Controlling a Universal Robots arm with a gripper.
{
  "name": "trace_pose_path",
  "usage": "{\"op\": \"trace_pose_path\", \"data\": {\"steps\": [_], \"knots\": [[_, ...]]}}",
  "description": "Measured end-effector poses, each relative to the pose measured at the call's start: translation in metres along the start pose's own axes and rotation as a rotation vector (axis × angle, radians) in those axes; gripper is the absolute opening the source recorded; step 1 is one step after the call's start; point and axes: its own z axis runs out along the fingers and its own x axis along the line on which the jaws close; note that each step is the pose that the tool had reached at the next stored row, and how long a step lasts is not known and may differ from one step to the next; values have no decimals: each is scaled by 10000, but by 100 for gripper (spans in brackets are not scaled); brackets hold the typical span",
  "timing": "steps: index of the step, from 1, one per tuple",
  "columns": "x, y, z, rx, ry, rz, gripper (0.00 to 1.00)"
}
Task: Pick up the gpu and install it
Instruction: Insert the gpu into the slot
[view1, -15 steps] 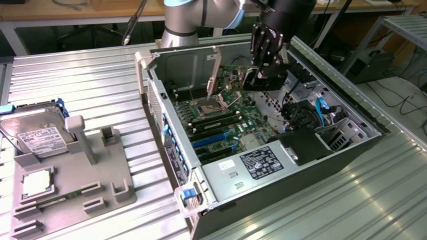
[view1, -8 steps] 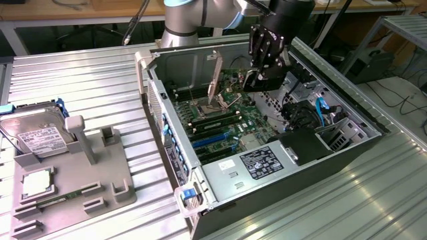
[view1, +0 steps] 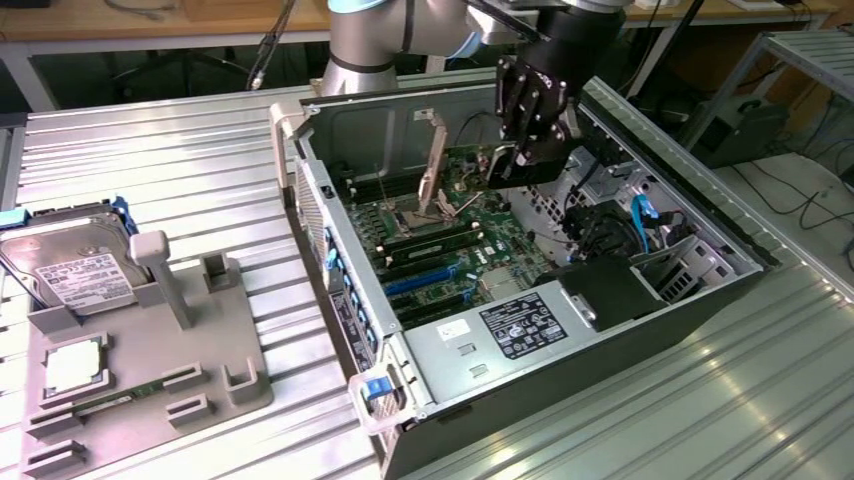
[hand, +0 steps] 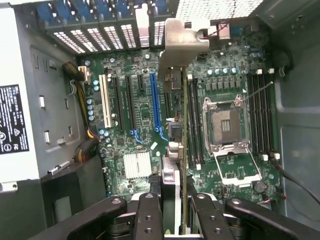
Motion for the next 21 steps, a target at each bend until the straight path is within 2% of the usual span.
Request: {"op": "trace_pose_path", "data": {"steps": [3,17,21], "knots": [[1,0,51,-9,10,-422,28],[7,2,308,-10,5,-429,28],[-16,143,380,-9,3,-427,28]]}}
